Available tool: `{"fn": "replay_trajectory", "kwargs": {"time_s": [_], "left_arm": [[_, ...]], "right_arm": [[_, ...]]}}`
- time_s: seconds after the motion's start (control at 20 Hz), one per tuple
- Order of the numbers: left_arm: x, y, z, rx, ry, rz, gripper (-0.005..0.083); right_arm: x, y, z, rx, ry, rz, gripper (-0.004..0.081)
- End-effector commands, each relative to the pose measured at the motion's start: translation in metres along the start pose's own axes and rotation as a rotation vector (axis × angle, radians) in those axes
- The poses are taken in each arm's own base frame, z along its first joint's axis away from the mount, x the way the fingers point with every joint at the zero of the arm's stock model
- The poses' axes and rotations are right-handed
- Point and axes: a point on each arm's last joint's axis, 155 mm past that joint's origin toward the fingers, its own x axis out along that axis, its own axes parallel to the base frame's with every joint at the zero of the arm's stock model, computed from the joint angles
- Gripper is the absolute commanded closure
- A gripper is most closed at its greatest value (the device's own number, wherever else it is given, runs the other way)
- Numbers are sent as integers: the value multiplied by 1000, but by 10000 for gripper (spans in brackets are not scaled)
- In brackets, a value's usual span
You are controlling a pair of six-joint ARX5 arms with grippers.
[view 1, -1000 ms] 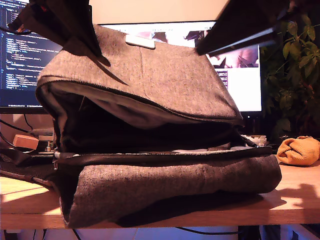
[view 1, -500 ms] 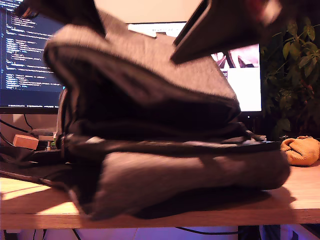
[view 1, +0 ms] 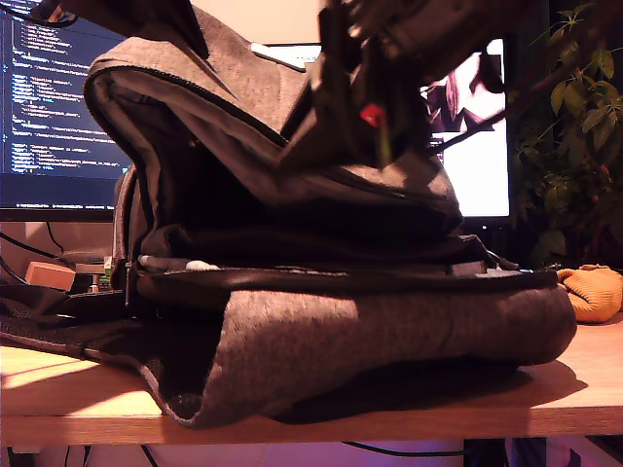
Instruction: Pack the pair of socks inside the grey Google backpack
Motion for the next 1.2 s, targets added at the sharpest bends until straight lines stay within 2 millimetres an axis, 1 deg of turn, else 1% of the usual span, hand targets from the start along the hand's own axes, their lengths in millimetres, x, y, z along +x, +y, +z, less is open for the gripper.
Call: {"fn": "replay_trajectory", "kwargs": {"time_s": [0.0,0.05,0.1,0.15,0.2,0.25,0.3,0.35,0.4,0.45,0.7,0.75,0.8,0.85,0.9,0.95,1.05,1.15], "left_arm": [[-21,-14,34,75,-119,-29,797],[-21,-13,30,121,-102,-26,797],[-20,-14,24,118,-77,-35,763],[-20,-15,16,110,-49,-40,685],[-20,-12,11,181,-29,-29,559],[-20,-6,11,183,-26,-5,436],[-21,0,11,195,-26,15,353],[-24,2,12,192,-33,27,326],[-26,3,13,194,-42,34,326],[-31,1,15,247,-54,35,326],[-58,-8,24,306,-132,36,330],[-63,-10,26,309,-146,35,362],[-68,-12,25,347,-152,37,459],[-72,-13,22,347,-149,34,598],[-74,-15,16,383,-133,27,738],[-75,-19,9,408,-109,9,796],[-77,-22,0,445,-86,9,793],[-79,-19,0,462,-99,49,793]], "right_arm": [[-1,-17,10,-47,-26,-65,783],[-1,-23,12,-45,-31,-88,783],[-2,-26,13,-48,-33,-99,783],[-2,-28,14,-47,-34,-103,783],[-2,-29,15,-47,-34,-105,783],[-2,-30,15,-46,-36,-106,783],[-2,-31,16,-46,-37,-108,783],[-2,-30,16,-46,-39,-106,783],[-2,-30,16,-46,-39,-106,783],[-2,-30,16,-46,-38,-105,783],[-2,-29,16,-46,-41,-102,783],[-2,-29,16,-46,-40,-101,783],[-2,-29,16,-46,-40,-102,783],[-2,-29,16,-46,-40,-102,783],[-2,-29,16,-46,-40,-102,783],[-2,-29,17,-46,-41,-102,783],[-2,-32,18,-44,-43,-106,783],[-3,-36,21,-22,-37,-95,783]]}}
